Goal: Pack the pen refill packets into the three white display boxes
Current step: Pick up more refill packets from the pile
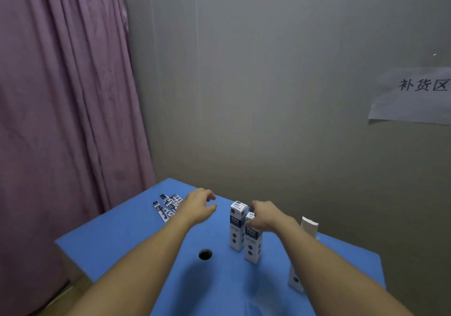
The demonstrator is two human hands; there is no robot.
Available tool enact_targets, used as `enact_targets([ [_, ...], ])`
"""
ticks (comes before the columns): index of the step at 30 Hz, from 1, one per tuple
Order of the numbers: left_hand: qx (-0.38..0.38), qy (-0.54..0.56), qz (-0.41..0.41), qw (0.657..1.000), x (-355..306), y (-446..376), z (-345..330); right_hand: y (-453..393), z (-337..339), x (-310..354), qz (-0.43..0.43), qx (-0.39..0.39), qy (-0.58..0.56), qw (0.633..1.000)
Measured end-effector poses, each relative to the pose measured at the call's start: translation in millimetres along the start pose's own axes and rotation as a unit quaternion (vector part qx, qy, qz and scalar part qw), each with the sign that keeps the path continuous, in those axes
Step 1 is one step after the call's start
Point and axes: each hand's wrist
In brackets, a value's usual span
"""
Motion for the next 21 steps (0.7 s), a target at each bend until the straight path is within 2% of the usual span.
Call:
enact_targets([
  [5,-0.017,-0.051,0.071,0.996,22,18,28,-26,10,38,0.068,-0.023,0.037,0.997],
  [12,-0.027,-0.078,0.155,0.984,70,56,69,-51,-15,97,0.143,-0.040,0.054,0.987],
  [21,-0.027,-0.092,0.225,0.970,151,95,97,-84,-49,173,0.179,-0.017,0.063,0.982],
])
Point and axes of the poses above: each hand's wrist, its own y-axis away from the middle knuckle, its own z-axis out of the back of the hand, x = y × z, and after that the axes turned 11 degrees about y, right-handed
